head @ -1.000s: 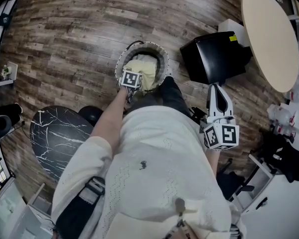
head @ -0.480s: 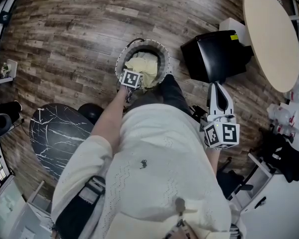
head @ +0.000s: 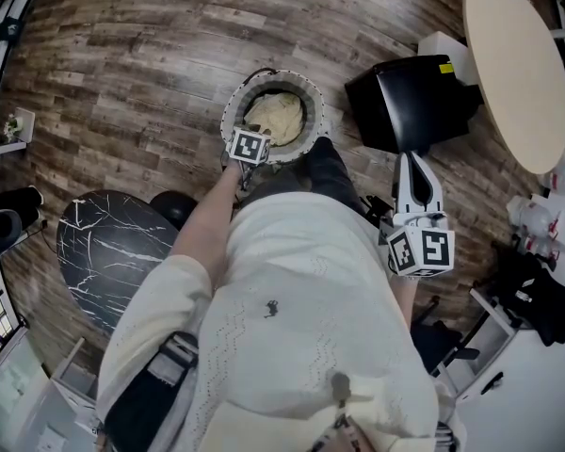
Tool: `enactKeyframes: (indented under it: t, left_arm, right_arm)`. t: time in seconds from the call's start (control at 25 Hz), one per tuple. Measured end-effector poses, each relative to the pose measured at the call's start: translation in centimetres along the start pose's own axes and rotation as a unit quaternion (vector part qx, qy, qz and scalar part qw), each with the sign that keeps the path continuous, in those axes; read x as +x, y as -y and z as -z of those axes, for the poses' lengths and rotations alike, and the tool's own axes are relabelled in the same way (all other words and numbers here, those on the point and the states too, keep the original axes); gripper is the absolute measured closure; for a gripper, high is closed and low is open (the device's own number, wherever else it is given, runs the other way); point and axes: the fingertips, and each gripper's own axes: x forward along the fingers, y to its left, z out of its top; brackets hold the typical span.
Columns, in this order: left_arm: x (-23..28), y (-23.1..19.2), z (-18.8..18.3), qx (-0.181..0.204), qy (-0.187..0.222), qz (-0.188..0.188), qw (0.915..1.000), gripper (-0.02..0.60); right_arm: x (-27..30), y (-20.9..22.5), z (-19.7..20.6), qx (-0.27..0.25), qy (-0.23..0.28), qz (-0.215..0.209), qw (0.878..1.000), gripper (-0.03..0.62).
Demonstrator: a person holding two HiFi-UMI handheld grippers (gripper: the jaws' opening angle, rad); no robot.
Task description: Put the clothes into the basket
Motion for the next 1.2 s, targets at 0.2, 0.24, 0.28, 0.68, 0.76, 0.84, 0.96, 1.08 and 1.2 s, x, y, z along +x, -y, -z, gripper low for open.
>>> enactKeyframes:
  t: [0.2, 0.24, 0.28, 0.68, 0.76, 0.84, 0.96, 1.08, 1.2]
  left_arm:
    - [-0.3, 0.5, -0.6, 0.013, 0.019, -0.01, 0.9997, 0.539]
    - [-0.4, 0.7, -0.8, 0.015, 0.025, -0.011, 0.9995, 0.543]
    - [-0.6, 0.8, -1.0, 0.018, 0.032, -0.01, 0.9993, 0.552]
    - [-4.5, 3.8, -4.9, 0.054, 0.109, 0.009, 0.9925, 0.56]
    - [-5.5, 4.4, -6.0, 0.059, 0.131, 0.006, 0.9897, 0.56]
    - [-6.8, 4.9, -6.9, 0.057, 0.156, 0.004, 0.9861, 0.56]
    - [-8.8, 6.0, -8.5, 0.05, 0.195, 0.0, 0.9795, 0.56]
    - [-10.6, 7.6, -9.9, 0.048, 0.224, -0.007, 0.9735, 0.56]
    - [-12.1, 9.2, -11.1, 0.044, 0.251, -0.012, 0.967, 0.56]
  right_arm:
    - [-0.2, 0.2, 0.4, 0.002, -0.001, -0.002, 1.0, 0.585]
    - [-0.2, 0.2, 0.5, 0.002, -0.001, -0.003, 1.0, 0.585]
    - [-0.2, 0.1, 0.6, 0.003, -0.001, -0.004, 1.0, 0.585]
    - [1.2, -0.8, -0.2, 0.003, -0.004, -0.044, 0.999, 0.585]
    - [1.8, -0.9, -0.3, -0.001, -0.006, -0.058, 0.998, 0.585]
    - [2.2, -1.3, -0.3, -0.006, -0.012, -0.074, 0.997, 0.585]
    - [2.9, -1.6, -0.5, -0.015, -0.016, -0.102, 0.995, 0.585]
    - [3.5, -1.2, -1.0, -0.022, -0.017, -0.128, 0.991, 0.585]
    - [4.2, -0.9, -1.4, -0.03, -0.02, -0.154, 0.987, 0.585]
